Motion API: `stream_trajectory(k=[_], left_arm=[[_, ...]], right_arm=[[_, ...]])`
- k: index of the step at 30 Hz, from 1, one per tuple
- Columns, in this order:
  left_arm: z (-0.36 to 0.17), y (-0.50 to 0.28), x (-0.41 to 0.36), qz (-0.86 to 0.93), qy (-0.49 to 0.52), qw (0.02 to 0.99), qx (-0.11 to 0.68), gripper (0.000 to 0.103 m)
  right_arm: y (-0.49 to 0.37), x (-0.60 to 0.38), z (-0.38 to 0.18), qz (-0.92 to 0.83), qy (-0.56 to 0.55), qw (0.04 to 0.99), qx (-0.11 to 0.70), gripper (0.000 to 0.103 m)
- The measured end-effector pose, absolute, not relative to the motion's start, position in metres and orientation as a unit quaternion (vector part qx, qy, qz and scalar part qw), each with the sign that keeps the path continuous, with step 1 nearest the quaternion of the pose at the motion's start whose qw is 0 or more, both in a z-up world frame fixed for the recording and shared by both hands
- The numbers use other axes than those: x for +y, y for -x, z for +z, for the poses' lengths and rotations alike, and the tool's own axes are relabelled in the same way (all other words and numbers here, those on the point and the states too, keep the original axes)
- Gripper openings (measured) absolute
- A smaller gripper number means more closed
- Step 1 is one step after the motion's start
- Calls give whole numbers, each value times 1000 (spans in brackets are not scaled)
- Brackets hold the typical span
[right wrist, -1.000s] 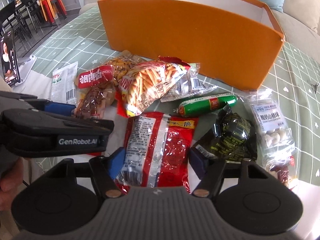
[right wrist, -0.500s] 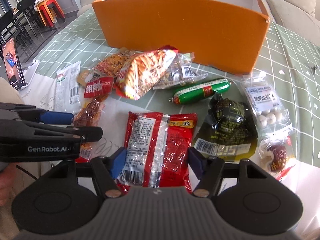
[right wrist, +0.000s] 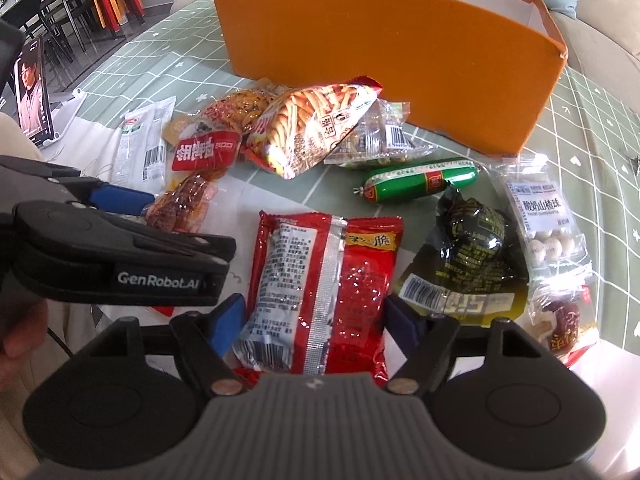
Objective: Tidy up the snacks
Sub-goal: 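Close left tool on the meat pack while right tool grasps the red-silver bag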
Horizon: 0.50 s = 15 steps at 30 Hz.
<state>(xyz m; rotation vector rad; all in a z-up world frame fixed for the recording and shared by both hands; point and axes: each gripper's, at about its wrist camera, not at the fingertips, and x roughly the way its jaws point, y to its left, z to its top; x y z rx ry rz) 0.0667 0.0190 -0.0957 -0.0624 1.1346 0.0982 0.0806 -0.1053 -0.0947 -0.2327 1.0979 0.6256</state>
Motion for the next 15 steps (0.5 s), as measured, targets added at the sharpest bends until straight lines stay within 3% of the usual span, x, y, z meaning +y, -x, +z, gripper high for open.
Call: stream_trajectory(k=[4, 6, 10, 15], left_arm=[[-95, -66, 18, 41, 26, 848, 528, 73], [-95, -65, 19, 39, 25, 849, 526, 72], [-94, -63, 20, 38, 26, 850, 525, 70], [-90, -57, 26, 32, 51, 847, 528, 70]], right_arm=[[-81, -103, -97, 292, 108, 802, 510, 78], [-80, -101, -98, 294, 115, 802, 507, 78], [-80, -101, -96, 294, 125, 805, 501, 67], [-82, -108, -94, 290, 113, 804, 508, 67]])
